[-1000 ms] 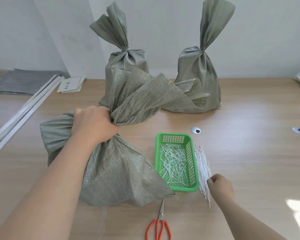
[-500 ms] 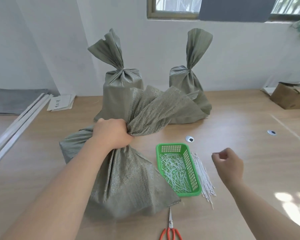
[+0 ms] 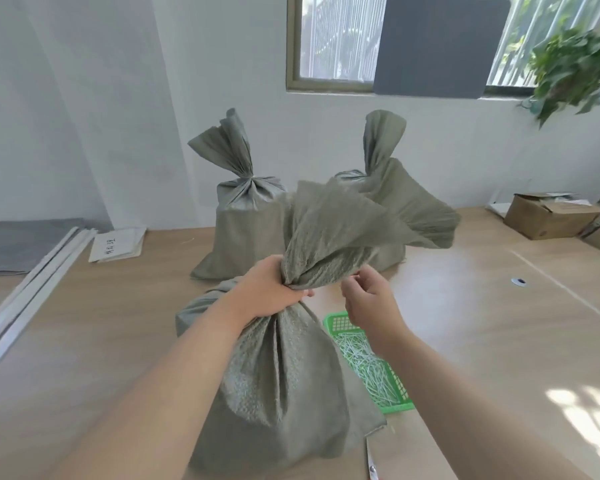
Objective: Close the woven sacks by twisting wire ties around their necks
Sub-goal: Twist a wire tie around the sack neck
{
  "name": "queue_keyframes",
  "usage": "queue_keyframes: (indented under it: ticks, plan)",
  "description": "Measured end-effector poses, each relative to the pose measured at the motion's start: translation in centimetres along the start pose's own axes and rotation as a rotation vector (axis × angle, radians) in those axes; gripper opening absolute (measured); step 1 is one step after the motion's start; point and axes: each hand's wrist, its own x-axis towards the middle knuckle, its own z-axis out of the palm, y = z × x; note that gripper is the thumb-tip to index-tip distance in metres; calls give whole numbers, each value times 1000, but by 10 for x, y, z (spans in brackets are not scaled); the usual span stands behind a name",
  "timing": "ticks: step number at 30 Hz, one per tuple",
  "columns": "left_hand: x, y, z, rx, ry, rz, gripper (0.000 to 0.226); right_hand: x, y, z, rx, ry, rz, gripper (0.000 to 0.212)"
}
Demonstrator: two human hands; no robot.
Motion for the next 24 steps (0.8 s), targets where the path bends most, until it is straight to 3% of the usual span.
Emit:
queue_keyframes:
  ticks: [4,11,18,24]
  plan:
    - [-5,2,3,-95,4,82,6,-6,-22,33,157,-35,146,26]
    - [-5,6,2,-59,80,0,34,0,-23,50,146,-29,202,24]
    - [-11,15,6,-82,216,-58,28,13,-25,44,195,-107,202,10]
    - [-11,13,6,-136,250,-68,23,20,-20,34,223,-286,173,15]
